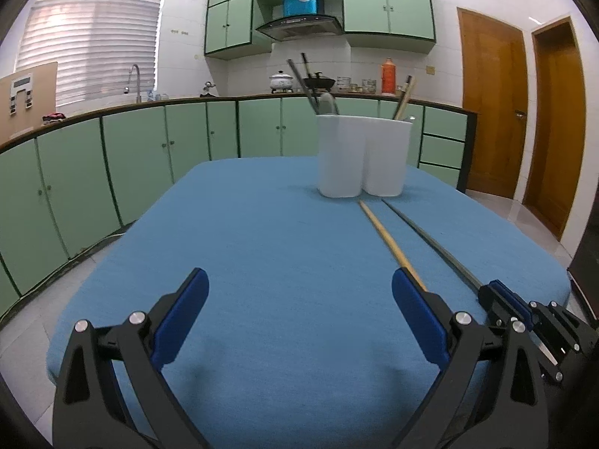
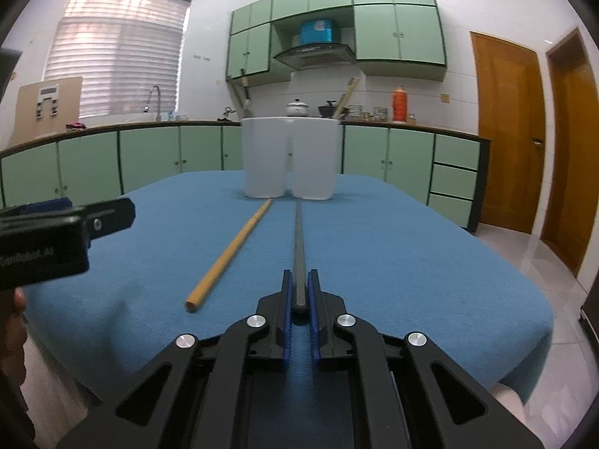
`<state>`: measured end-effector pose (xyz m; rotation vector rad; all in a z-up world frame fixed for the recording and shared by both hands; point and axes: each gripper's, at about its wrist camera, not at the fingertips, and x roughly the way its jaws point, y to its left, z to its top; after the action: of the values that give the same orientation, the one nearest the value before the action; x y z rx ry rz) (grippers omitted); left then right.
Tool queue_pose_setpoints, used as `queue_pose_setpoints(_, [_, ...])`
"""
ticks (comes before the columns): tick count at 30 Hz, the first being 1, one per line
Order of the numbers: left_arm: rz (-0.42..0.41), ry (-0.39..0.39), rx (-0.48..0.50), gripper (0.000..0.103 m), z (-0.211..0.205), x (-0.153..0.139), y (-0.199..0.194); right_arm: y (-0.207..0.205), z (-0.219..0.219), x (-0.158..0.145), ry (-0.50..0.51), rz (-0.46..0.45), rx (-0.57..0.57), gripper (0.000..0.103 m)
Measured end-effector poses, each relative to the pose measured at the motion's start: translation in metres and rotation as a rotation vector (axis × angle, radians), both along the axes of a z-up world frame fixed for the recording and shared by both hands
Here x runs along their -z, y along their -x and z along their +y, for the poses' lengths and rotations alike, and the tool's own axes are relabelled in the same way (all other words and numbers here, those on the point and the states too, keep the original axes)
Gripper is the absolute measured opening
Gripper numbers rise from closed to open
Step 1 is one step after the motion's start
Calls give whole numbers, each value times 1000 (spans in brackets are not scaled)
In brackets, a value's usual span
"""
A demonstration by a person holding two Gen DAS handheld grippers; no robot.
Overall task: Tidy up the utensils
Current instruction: 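Close the right tool on the grey chopstick, then close the left tool on the wooden chopstick while the right tool holds the grey one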
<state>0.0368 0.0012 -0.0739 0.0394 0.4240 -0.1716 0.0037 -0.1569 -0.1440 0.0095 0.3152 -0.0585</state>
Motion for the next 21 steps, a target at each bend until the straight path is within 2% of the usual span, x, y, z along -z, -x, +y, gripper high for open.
queue_pose_setpoints(13, [43, 10, 96, 95, -59, 20, 0, 10, -50, -5, -57, -16, 120, 8])
queue_pose_setpoints(14, [47, 11, 98, 94, -62, 22, -1, 10, -53, -6, -61, -19, 125, 8])
queue_pose_setpoints(17, [70, 8, 103, 78, -70, 27, -7, 12, -62, -6, -79, -23, 137, 8])
queue_pose_setpoints(21, [86, 12, 88, 72, -75, 34, -12, 16, -74, -6, -91, -30, 158, 8])
